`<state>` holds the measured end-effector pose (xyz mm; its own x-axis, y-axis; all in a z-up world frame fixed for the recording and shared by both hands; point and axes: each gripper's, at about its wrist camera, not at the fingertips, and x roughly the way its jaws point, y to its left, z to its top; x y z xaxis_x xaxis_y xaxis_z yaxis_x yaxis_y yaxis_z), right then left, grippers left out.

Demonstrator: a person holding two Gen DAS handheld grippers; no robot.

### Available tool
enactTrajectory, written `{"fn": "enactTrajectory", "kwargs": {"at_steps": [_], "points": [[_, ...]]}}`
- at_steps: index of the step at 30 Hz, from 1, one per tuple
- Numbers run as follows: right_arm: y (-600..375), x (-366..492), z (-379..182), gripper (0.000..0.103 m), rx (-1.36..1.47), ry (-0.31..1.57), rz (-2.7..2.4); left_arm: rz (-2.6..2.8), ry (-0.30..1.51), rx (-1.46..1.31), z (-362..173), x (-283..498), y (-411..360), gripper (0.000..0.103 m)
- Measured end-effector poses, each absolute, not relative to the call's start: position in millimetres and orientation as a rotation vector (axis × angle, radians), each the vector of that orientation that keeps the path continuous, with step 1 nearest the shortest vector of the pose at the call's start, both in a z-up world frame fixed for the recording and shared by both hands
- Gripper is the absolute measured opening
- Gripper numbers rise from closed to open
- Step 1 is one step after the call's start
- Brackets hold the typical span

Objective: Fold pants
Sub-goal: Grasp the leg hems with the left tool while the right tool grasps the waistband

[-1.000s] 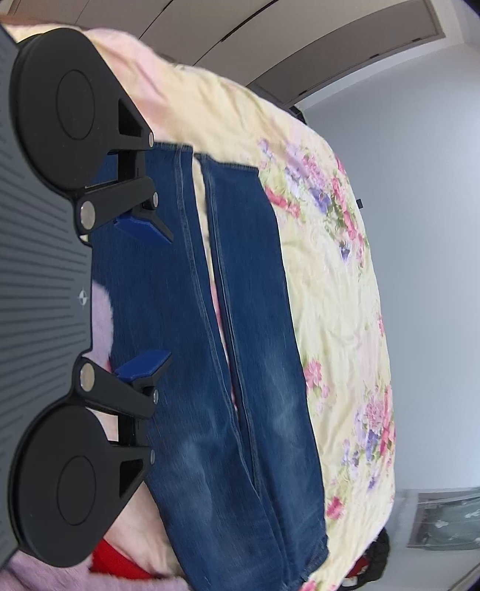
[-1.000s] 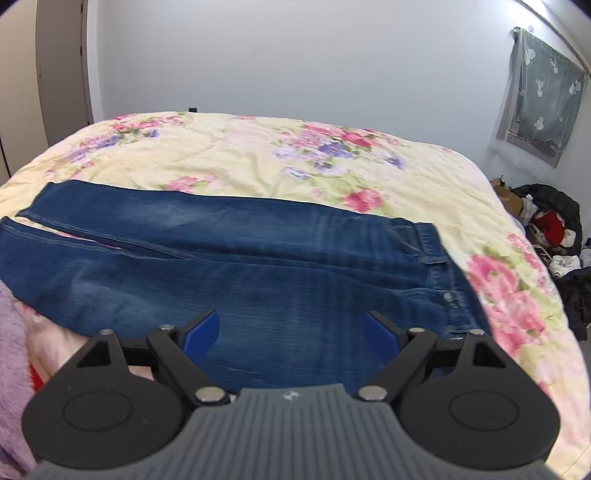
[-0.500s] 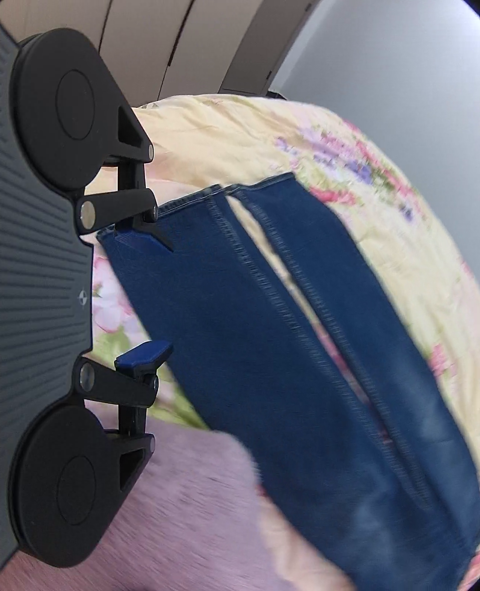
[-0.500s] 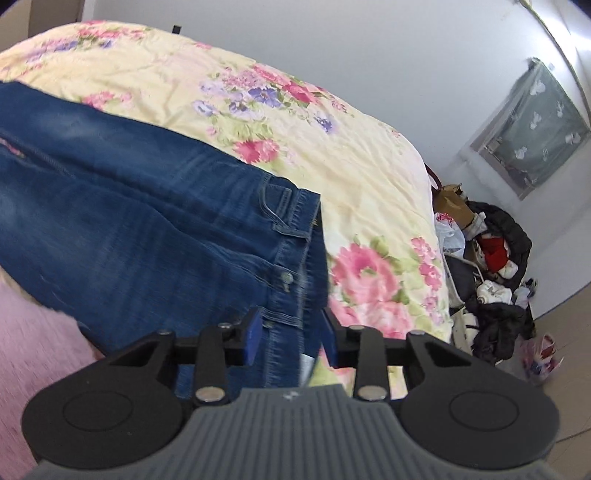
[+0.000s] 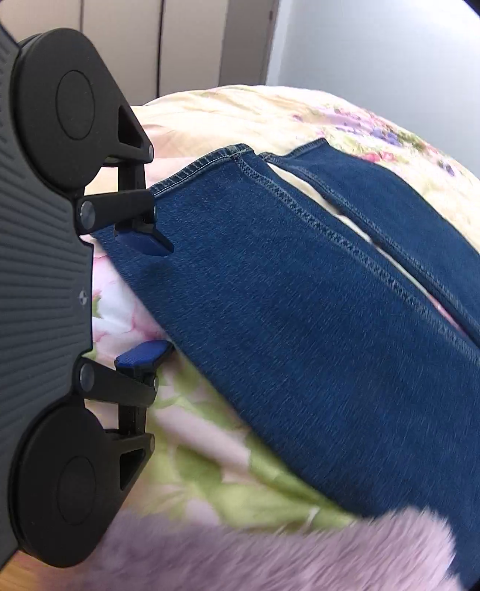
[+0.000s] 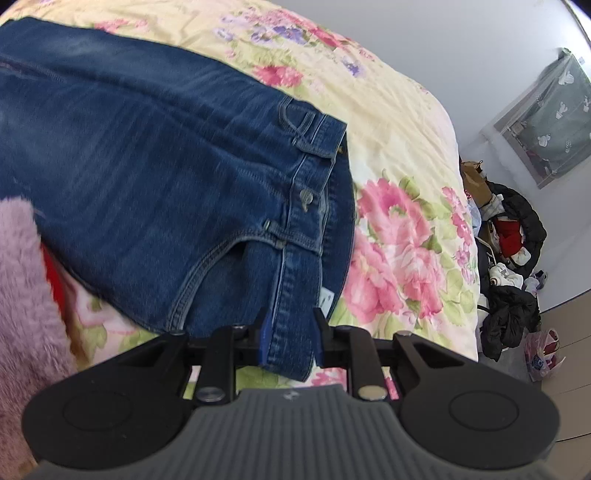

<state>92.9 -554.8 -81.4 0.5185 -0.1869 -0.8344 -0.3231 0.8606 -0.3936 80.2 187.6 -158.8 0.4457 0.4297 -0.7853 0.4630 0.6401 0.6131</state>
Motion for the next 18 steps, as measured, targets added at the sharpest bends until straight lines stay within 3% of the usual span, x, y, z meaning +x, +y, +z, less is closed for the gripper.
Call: {"fn": "enactTrajectory", "kwargs": {"at_steps": [3,9,13,18], "points": [[-549,84,-87,0.017,-0.608,1.042,0.131,-0.022,1.144,0.885,-149,82,183,0.011],[-526,62,-105,0.017,-0.791,1.040,0.256,0.045,1.072,0.731,-117,84,185,0.006],[-509,46,-131,0.031,-0.954,1.027,0.330,0.143,1.041,0.674,-97,94,183,0.006],[-504,39,-162,0.031,-1.063,0.971,0.313,0.218,0.986,0.586,-71,95,176,0.005]]}}
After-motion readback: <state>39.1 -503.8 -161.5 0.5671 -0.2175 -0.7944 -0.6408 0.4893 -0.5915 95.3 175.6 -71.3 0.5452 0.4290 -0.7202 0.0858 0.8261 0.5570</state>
